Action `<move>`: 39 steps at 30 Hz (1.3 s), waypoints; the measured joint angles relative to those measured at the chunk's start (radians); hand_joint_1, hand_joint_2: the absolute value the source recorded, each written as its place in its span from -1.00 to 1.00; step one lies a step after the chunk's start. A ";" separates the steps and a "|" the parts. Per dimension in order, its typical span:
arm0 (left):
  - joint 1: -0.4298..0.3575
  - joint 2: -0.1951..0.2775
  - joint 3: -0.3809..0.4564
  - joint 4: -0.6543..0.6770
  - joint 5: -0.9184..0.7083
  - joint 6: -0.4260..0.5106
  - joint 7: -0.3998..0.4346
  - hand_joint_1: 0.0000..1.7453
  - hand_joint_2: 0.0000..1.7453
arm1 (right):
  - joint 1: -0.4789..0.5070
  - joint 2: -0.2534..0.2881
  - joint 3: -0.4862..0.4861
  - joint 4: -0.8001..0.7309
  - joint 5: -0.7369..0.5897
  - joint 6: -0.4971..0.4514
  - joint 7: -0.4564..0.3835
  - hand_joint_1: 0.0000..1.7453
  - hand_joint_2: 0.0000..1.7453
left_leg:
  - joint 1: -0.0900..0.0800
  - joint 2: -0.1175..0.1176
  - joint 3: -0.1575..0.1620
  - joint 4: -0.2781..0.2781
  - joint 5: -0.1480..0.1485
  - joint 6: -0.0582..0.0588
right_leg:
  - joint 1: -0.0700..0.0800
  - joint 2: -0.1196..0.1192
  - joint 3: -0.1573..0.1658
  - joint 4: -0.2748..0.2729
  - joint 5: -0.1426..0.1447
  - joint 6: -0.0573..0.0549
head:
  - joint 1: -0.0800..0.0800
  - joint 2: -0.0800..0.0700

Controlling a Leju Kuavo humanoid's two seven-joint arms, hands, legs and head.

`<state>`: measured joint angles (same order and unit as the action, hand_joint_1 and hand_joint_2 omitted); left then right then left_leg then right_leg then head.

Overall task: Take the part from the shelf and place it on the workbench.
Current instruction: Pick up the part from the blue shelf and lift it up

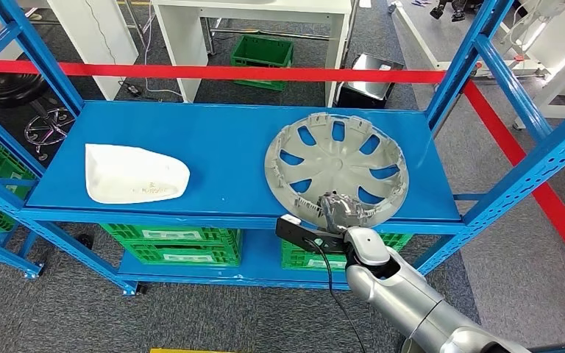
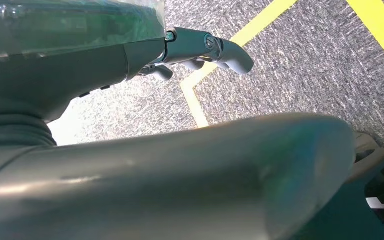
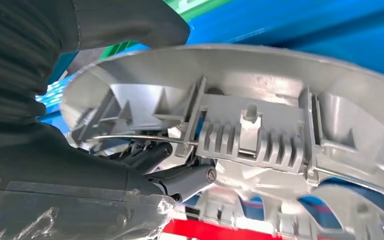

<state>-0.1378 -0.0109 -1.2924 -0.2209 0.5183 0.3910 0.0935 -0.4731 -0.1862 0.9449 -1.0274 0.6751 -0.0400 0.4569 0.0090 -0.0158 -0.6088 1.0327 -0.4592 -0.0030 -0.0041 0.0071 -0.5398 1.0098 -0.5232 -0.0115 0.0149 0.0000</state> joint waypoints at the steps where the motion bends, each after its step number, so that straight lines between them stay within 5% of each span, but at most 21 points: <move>1: 0.000 0.000 0.000 0.000 0.000 0.000 0.000 -1.00 -1.00 | 0.000 0.000 0.000 0.000 0.004 -0.006 0.001 1.00 1.00 | 0.000 0.000 0.000 0.000 0.000 0.000 | 0.000 0.000 0.000 0.000 0.000 0.000 | 0.000 0.000; 11: 0.000 -0.002 0.000 0.000 0.001 0.006 -0.008 -1.00 -1.00 | 0.001 -0.001 -0.001 -0.030 0.073 -0.076 0.000 1.00 1.00 | 0.000 0.000 0.000 0.000 0.000 0.000 | 0.000 0.000 0.000 0.000 0.000 0.000 | 0.000 0.000; 22: 0.003 -0.002 0.000 0.000 0.003 0.024 -0.023 -1.00 -1.00 | 0.054 -0.006 -0.037 -0.196 0.312 -0.296 -0.055 1.00 1.00 | 0.000 0.000 0.000 -0.001 0.000 0.000 | 0.000 0.000 -0.001 0.000 0.000 0.000 | 0.000 0.000; 39: 0.004 -0.002 0.000 0.000 -0.001 0.024 -0.030 -1.00 -1.00 | 0.102 -0.023 -0.079 -0.418 0.416 -0.319 -0.060 1.00 1.00 | 0.000 0.000 0.000 -0.001 0.000 0.000 | 0.000 0.000 -0.001 0.000 0.000 0.000 | 0.000 0.000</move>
<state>-0.1336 -0.0134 -1.2924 -0.2209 0.5177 0.4154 0.0639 -0.3712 -0.2095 0.8662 -1.4449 1.0912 -0.3593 0.3972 0.0090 -0.0156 -0.6089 1.0316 -0.4593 -0.0032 -0.0041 0.0074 -0.5408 1.0098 -0.5234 -0.0118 0.0150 0.0000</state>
